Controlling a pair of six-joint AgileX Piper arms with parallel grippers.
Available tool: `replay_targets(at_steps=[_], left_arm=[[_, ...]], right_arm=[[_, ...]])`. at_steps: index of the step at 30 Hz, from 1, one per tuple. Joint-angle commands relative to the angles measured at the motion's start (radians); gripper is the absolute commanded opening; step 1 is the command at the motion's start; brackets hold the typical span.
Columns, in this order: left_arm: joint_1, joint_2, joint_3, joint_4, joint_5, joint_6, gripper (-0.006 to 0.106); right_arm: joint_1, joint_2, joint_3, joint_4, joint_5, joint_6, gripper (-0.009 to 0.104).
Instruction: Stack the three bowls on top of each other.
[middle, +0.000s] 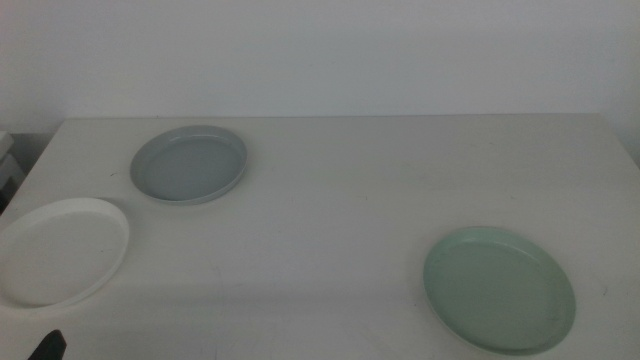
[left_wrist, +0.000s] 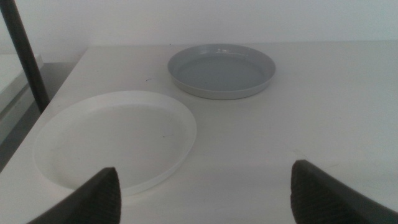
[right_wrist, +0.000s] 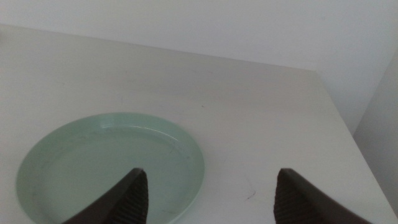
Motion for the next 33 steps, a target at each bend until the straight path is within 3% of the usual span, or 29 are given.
replay_targets(at_steps=[1, 9, 33], left_arm=[[0.0, -0.008, -0.018, -0.002, -0.078, -0.015, 0.105], [0.0, 0.21, -0.251, -0.001, -0.003, -0.015, 0.105], [0.0, 0.885, -1.314, -0.001, 0.683, -0.015, 0.105]], right_arm=[[-0.008, -0.027, -0.006, -0.002, -0.068, -0.01, 0.052], [-0.008, -0.027, -0.006, -0.002, -0.068, -0.01, 0.052], [-0.008, -0.027, -0.006, -0.002, -0.068, -0.01, 0.052]])
